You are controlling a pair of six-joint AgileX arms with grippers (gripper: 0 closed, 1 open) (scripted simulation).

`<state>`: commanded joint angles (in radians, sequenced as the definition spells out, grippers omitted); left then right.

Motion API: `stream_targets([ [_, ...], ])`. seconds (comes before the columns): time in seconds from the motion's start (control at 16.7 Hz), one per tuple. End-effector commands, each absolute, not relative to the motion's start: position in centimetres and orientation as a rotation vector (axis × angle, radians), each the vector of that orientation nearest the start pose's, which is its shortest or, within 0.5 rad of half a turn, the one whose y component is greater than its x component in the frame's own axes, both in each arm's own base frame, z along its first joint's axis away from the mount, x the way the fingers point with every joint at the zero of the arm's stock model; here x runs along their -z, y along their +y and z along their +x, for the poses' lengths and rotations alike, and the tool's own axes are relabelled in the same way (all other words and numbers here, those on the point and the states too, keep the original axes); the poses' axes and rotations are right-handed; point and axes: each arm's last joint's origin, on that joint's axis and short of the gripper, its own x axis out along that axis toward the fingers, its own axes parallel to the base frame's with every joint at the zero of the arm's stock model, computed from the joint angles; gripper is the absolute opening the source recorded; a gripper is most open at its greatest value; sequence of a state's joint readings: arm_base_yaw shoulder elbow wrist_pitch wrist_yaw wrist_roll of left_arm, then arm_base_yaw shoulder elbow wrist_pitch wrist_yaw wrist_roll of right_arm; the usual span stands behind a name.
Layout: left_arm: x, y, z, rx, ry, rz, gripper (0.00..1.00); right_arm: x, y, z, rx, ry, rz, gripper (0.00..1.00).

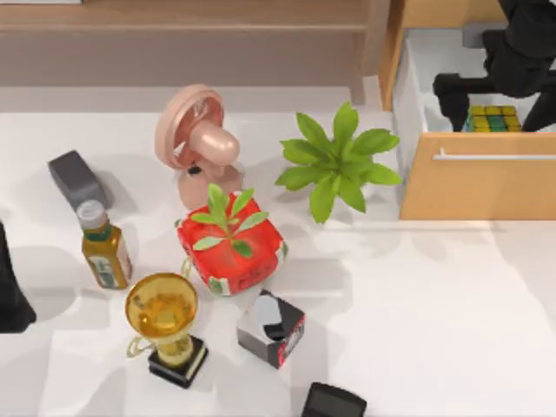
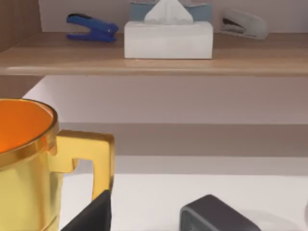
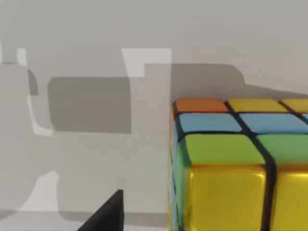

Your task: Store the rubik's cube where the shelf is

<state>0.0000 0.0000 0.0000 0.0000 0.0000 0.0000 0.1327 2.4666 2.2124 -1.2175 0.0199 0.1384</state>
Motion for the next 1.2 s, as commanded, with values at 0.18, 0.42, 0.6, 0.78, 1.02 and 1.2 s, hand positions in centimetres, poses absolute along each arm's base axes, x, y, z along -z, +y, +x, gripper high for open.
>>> stream_targets([
  [0.18,-16.0,-0.12,10.57,0.0,0.0,0.0,1.0,-16.3,7.12,48.89,-0.006,1.471,-0.005,0.55],
  [0.42,-16.0,-0.12,10.57,0.0,0.0,0.0,1.0,-16.3,7.12,48.89,-0.006,1.471,-0.005,0.25],
  [0.6,-16.0,-0.12,10.57,0.0,0.0,0.0,1.0,-16.3,7.12,48.89,-0.006,1.471,-0.005,0.02],
  [0.78,-16.0,-0.12,10.57,0.0,0.0,0.0,1.0,-16.3,7.12,48.89,-0.006,1.471,-0.005,0.0],
  [1.02,-16.0,-0.12,10.57,0.0,0.0,0.0,1.0,-16.3,7.12,48.89,-0.006,1.471,-0.005,0.0],
  [1.2,-16.0,-0.12,10.57,0.0,0.0,0.0,1.0,-16.35,7.26,48.84,-0.006,1.471,-0.006,0.0],
])
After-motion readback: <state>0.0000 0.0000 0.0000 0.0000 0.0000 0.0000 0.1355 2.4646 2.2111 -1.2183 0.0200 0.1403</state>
